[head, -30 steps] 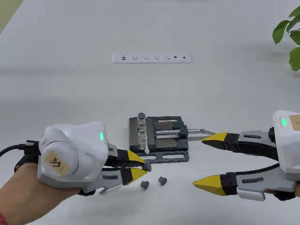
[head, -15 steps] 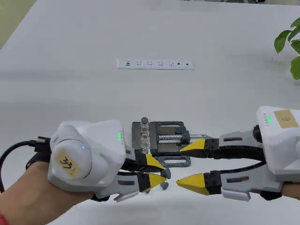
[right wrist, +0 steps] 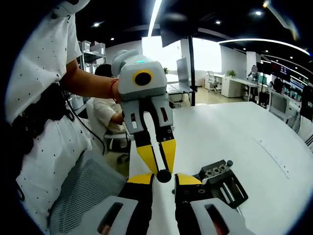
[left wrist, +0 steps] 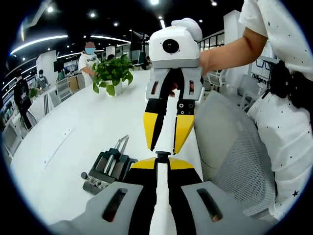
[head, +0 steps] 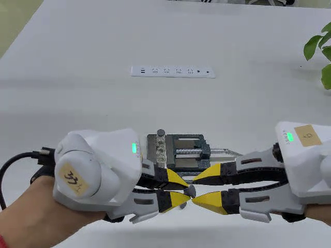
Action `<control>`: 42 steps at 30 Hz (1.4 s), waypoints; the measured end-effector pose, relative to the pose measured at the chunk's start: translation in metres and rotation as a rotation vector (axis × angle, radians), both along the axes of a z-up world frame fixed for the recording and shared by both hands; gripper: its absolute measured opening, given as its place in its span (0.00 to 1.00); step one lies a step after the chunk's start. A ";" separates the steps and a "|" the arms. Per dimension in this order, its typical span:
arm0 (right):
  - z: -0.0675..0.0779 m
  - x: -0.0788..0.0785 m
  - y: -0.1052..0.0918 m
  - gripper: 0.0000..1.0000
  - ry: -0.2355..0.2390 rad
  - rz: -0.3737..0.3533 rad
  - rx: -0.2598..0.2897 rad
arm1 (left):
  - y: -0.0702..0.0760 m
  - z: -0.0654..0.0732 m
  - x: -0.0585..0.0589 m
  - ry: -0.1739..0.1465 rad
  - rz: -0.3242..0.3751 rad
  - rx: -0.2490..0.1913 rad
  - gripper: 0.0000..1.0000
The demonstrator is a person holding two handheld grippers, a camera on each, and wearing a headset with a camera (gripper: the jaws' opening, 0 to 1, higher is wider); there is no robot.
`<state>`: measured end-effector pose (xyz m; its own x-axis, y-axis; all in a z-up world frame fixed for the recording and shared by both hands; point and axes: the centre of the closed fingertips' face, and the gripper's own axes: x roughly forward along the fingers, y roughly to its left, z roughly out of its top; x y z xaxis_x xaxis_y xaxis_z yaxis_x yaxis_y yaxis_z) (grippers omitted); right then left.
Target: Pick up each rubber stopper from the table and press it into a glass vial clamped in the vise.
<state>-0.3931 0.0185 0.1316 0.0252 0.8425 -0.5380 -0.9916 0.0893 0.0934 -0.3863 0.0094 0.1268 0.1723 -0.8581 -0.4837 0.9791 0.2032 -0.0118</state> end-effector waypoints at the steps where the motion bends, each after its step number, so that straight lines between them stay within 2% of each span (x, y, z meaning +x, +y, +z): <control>1: 0.000 0.000 0.000 0.12 -0.001 0.003 0.000 | 0.000 0.000 0.000 -0.002 -0.002 0.000 0.03; 11: -0.001 -0.003 0.003 0.08 -0.001 0.024 -0.002 | 0.000 0.002 -0.003 -0.006 -0.016 -0.001 0.03; 22: 0.001 -0.006 0.000 0.08 -0.001 0.037 -0.003 | -0.002 0.005 -0.004 -0.006 -0.027 -0.004 0.03; 37: 0.005 -0.011 0.000 0.07 -0.004 0.069 -0.011 | -0.003 0.009 -0.009 0.015 -0.036 -0.021 0.03; 42: 0.005 -0.011 0.001 0.07 -0.018 0.080 -0.010 | -0.002 0.009 -0.010 0.020 -0.038 -0.024 0.03</control>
<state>-0.4044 0.0198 0.1368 -0.0320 0.8366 -0.5469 -0.9971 0.0107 0.0748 -0.3959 0.0073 0.1359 0.1304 -0.8750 -0.4662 0.9855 0.1658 -0.0354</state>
